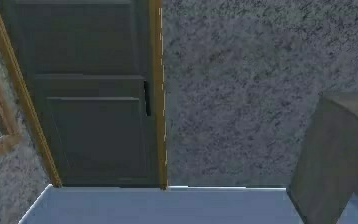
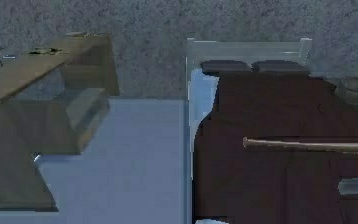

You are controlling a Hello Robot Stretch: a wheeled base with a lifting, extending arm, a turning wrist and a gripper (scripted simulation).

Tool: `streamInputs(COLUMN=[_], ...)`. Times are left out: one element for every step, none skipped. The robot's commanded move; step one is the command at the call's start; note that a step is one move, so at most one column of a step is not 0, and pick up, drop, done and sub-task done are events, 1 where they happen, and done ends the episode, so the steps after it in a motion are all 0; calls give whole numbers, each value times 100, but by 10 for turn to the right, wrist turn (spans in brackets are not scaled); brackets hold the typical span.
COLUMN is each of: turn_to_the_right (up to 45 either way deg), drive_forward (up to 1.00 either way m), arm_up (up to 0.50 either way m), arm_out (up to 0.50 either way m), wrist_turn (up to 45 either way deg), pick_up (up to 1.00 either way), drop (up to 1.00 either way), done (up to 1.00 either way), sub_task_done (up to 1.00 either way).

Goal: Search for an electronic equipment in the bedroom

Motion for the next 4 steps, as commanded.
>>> streamInputs(turn_to_the_right=[450, 30, 0, 210], drive_forward=[0, 0, 30, 0], arm_up=[0, 0, 0, 0], arm_out=[0, 0, 0, 0], wrist_turn=[0, 0, 0, 0], pick_up=[0, 0, 0, 0], drop=[0, 0, 0, 0], done=[0, 0, 0, 0], sub_task_done=[0, 0, 0, 0])
